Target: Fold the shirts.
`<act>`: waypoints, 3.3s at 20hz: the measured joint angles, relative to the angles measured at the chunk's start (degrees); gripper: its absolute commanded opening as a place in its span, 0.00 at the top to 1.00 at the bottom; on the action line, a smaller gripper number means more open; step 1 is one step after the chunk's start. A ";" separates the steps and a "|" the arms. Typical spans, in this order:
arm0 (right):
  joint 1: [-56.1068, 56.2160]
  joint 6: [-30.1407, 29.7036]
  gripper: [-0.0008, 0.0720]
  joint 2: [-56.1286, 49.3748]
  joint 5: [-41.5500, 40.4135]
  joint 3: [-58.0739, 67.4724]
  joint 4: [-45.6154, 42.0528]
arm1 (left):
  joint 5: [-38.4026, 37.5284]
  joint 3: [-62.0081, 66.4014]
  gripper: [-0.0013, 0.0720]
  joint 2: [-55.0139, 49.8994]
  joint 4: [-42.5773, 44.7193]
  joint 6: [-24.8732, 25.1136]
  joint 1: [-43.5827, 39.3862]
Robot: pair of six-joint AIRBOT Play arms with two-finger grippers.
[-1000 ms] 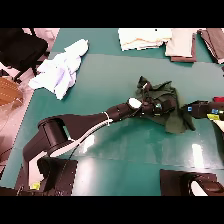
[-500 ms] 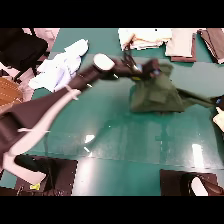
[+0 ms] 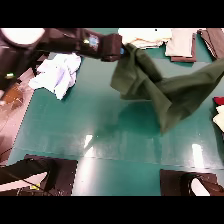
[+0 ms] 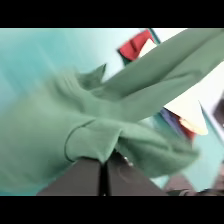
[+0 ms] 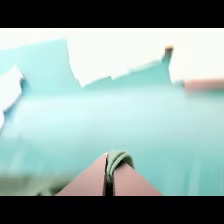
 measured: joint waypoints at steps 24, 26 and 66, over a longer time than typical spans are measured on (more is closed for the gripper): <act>2.32 8.17 0.96 -1.70 12.55 -9.42 -5.99 | -13.97 -23.56 0.94 16.22 7.39 -8.07 -4.31; 2.32 5.97 0.96 -8.90 7.82 -13.33 -4.59 | -4.04 -33.51 0.94 16.02 7.50 -7.34 -5.05; -10.69 1.70 0.56 3.13 18.78 -58.31 -2.32 | 37.83 -57.99 0.94 9.03 16.22 -24.11 -1.42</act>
